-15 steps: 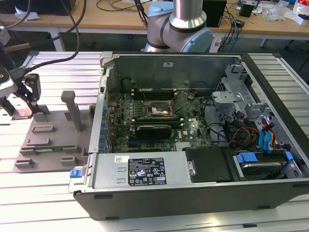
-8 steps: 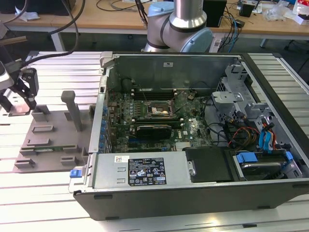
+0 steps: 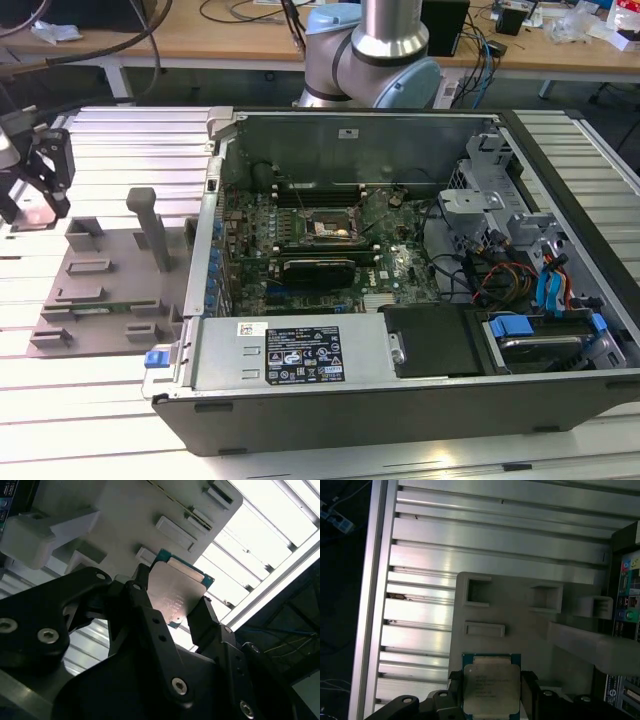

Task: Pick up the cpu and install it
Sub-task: 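Pick up the cpu and move it towards the insertion slot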

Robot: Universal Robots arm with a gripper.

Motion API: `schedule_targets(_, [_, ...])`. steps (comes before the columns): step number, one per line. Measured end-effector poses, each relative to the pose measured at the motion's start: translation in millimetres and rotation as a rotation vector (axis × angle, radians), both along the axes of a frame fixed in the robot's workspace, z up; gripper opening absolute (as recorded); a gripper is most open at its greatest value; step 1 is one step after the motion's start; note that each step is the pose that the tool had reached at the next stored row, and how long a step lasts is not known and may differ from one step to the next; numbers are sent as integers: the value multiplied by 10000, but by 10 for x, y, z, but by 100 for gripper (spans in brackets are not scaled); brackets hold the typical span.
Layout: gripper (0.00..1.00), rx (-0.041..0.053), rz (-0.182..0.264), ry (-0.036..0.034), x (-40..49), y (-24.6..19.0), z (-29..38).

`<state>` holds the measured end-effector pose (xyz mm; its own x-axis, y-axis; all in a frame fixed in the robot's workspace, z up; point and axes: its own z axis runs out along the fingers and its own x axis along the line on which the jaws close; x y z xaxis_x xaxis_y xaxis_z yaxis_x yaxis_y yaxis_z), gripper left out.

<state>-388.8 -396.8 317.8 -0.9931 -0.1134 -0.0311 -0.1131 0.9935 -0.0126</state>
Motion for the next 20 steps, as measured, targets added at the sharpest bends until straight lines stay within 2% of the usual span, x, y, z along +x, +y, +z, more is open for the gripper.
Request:
schedule_targets(4, [55, 0, 0, -1, 0, 0, 71])
schedule_targets(6, [55, 0, 0, 0, 0, 0, 134])
schedule_targets(20, [55, 0, 0, 0, 0, 0, 337])
